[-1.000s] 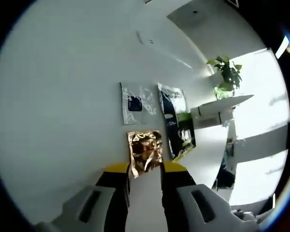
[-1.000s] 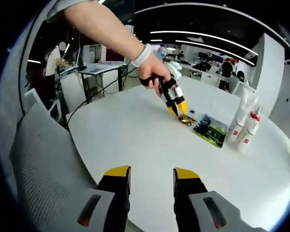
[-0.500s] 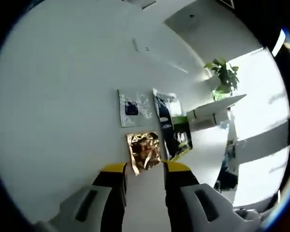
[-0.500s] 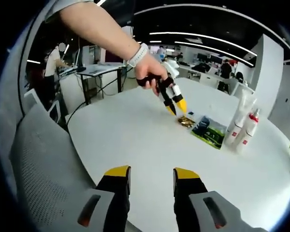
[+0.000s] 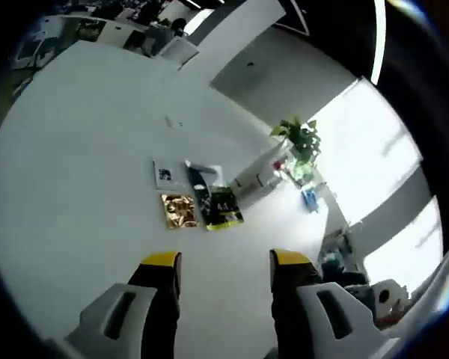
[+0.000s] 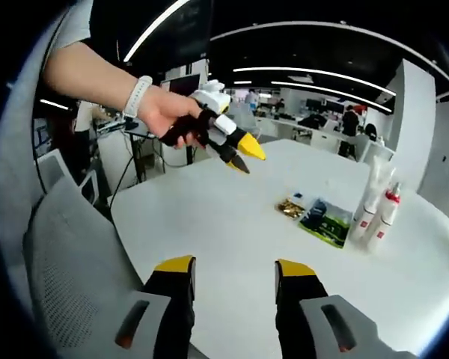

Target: Arrange the skincare products in the storage area until every visible bottle or jar stands upright without overlapping.

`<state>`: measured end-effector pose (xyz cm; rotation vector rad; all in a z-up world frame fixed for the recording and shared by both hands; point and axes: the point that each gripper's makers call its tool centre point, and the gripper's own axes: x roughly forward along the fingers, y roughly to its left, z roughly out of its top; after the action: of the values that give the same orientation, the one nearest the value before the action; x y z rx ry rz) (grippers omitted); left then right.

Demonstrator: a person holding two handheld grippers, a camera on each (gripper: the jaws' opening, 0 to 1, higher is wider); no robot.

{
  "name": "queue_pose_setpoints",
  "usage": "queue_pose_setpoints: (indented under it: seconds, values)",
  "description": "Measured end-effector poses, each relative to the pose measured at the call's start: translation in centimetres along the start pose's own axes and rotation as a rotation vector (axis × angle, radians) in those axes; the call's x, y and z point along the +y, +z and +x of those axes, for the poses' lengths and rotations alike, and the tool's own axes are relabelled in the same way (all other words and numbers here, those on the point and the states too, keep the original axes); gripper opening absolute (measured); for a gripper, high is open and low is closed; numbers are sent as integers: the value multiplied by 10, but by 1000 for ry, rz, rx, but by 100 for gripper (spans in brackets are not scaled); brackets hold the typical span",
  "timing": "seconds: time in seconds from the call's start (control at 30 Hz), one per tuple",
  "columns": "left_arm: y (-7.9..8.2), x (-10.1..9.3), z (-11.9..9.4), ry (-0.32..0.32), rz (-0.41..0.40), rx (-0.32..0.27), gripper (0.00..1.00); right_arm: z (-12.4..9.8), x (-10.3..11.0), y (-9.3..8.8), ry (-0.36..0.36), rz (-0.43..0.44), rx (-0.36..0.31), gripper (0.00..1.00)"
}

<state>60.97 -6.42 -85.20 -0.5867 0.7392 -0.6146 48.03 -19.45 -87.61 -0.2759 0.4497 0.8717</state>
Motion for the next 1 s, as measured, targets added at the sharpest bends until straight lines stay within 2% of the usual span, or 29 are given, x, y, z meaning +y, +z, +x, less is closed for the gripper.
queue_pose_setpoints:
  seconds: [0.07,0.13,0.17,0.2,0.23,0.37,0.43,0.67,0.77,0.83,0.9,1.0]
  values:
    - [-1,-10,-14,-14,16,-45,50,-2,0,8,1,8,-40,43]
    - [-5,-13,-30,12,57,-78,55,-4,1,14,6,19,-73,45]
    - [-9,-14,-39,33,132,-76,56,-5,2,18,14,31,-96,46]
    - [-13,-14,-46,50,180,-71,57,-7,3,21,23,35,-117,46]
    - [-13,-16,-55,63,216,-91,58,-8,4,24,29,38,-131,46]
    - [-16,-28,-81,71,256,-163,63,-11,7,30,45,48,-163,47]
    - [-17,-33,-95,100,305,-213,68,-11,10,33,56,48,-177,48]
    - [-45,-44,-126,134,348,-296,76,-16,18,45,93,64,-239,58]
    - [-58,-39,-139,192,403,-335,80,-19,17,46,95,68,-258,64]
    - [-72,-34,-147,241,459,-334,84,-20,14,46,88,73,-263,66]
    - [-84,-34,-151,248,462,-330,87,-20,11,47,76,83,-269,70]
    - [-103,-30,-158,281,490,-326,98,-20,9,48,73,106,-275,76]
